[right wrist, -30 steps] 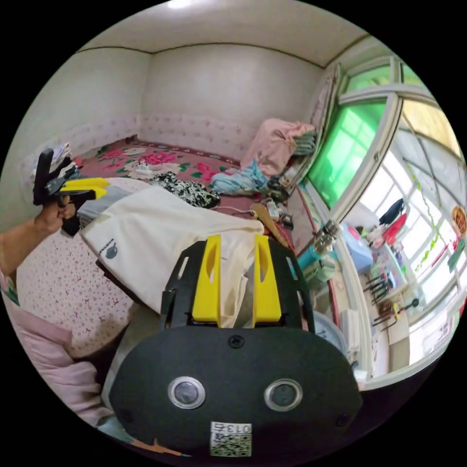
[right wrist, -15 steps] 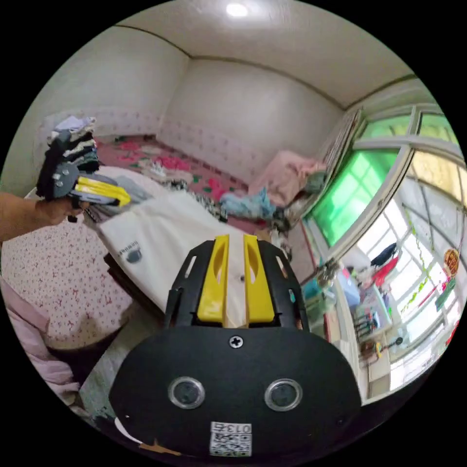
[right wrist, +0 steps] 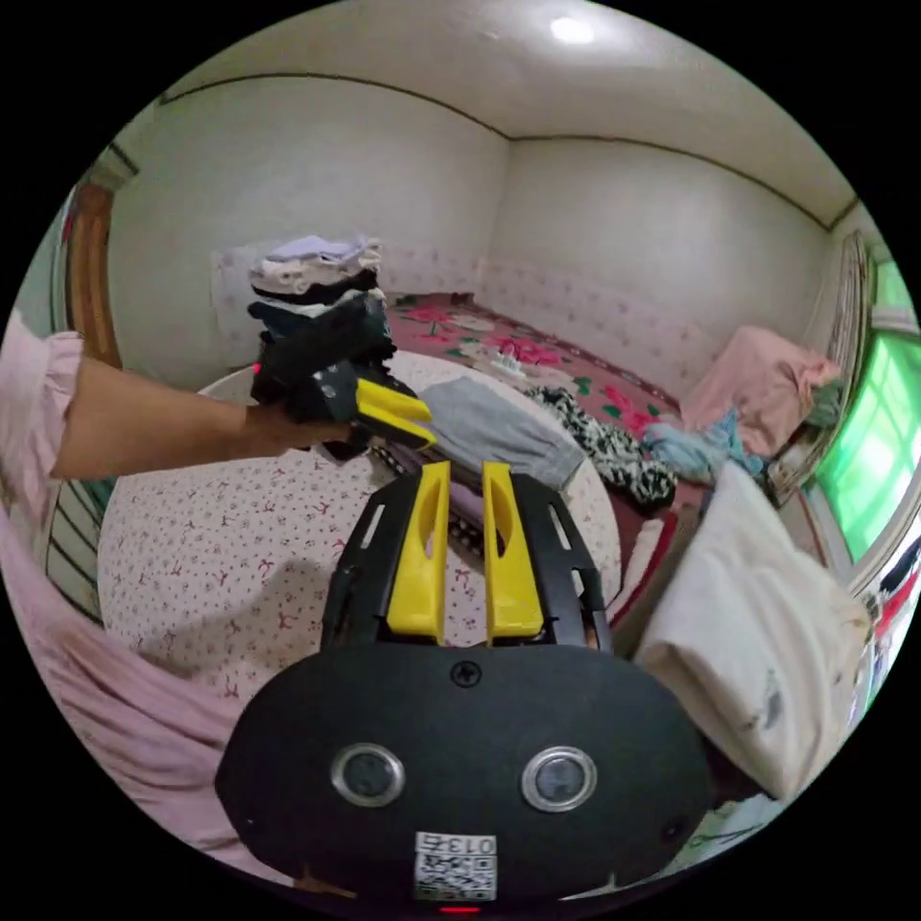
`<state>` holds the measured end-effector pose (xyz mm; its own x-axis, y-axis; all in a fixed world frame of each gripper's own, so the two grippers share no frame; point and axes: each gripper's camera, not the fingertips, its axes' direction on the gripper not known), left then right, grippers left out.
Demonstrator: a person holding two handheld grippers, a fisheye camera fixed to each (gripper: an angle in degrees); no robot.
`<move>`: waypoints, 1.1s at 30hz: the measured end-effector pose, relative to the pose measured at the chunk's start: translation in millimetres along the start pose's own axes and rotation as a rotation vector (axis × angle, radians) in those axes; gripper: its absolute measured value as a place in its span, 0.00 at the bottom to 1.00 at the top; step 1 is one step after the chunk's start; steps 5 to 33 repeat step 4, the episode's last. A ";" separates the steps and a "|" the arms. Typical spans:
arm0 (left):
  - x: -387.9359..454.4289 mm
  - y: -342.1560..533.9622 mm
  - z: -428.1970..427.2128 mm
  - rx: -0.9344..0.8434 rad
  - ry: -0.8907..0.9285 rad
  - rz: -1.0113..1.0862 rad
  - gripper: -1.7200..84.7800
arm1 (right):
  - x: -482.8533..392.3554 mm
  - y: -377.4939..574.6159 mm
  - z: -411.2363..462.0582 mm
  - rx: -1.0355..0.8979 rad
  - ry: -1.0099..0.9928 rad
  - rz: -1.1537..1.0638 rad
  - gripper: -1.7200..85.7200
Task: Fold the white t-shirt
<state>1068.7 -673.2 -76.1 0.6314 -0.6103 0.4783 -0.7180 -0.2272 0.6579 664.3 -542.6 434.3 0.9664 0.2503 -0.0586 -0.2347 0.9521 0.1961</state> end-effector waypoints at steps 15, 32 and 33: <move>-2.2 -19.6 37.9 -0.076 0.017 0.156 0.11 | 45.7 -0.5 100.2 -0.119 0.046 0.179 0.13; -2.2 -19.6 37.9 -0.076 0.017 0.156 0.11 | 45.7 -0.5 100.2 -0.119 0.046 0.179 0.13; -2.2 -19.6 37.9 -0.076 0.017 0.156 0.11 | 45.7 -0.5 100.2 -0.119 0.046 0.179 0.13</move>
